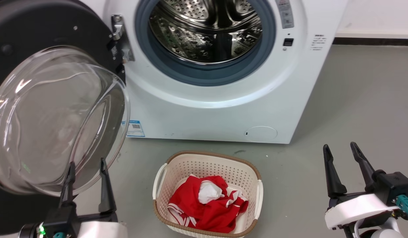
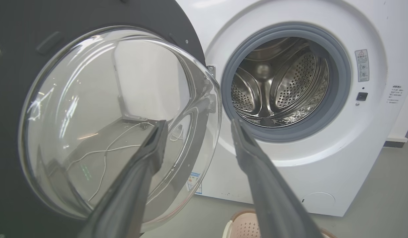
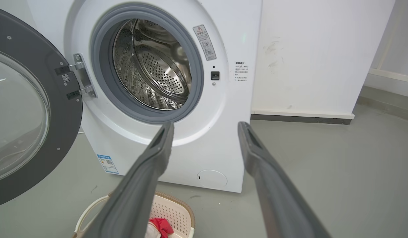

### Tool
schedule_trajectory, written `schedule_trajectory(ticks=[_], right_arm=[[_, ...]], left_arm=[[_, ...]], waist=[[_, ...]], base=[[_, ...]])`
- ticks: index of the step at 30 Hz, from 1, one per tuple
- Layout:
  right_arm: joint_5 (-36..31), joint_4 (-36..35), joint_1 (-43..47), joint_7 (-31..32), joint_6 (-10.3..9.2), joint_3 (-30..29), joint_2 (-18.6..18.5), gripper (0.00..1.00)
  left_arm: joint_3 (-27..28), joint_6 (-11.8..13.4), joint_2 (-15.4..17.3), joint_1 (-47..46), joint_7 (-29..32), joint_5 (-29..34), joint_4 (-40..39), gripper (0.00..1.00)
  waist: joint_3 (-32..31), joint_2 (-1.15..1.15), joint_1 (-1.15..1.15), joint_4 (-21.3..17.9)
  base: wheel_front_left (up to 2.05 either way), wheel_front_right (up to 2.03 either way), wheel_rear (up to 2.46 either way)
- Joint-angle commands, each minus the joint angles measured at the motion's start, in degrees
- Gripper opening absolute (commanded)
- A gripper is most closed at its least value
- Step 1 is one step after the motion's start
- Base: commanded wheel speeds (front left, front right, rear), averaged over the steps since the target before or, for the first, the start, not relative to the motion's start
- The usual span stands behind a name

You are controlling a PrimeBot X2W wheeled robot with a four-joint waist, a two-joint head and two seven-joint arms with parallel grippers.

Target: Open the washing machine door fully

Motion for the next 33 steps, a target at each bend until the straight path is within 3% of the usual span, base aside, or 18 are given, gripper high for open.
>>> schedule_trajectory(ticks=[1,9,16,33], right_arm=[[-0.42,-0.35,0.39,-0.11,-0.03,0.02,0.06,1.00],[-2.94,-1.72,1.16,-0.48,-0.03,0.10,0.06,1.00],[-3.20,-2.63,2.47,-0.23,-0.03,1.29,0.06,1.00],[-2.55,-2.74,2.20,-0.39,-0.03,2.24,0.06,1.00]], left_arm=[[-0.86,-0.58,0.60,-1.48,-0.10,0.74,0.53,1.00],[-2.83,-2.49,1.39,-5.62,0.04,0.36,4.61,1.00],[-2.75,-2.63,2.16,-6.96,-0.01,0.26,7.53,1.00],[-2.00,-1.98,1.61,-5.40,-0.12,-0.57,7.91,1.00]], waist=[[-0.37,0.00,0.00,-1.34],[-1.72,0.00,0.00,-5.03],[-2.28,0.00,0.00,-6.57],[-2.06,0.00,0.00,-5.90]], base=[[0.00,0.00,0.00],[0.00,0.00,0.00],[0.00,0.00,0.00],[0.00,0.00,0.00]])
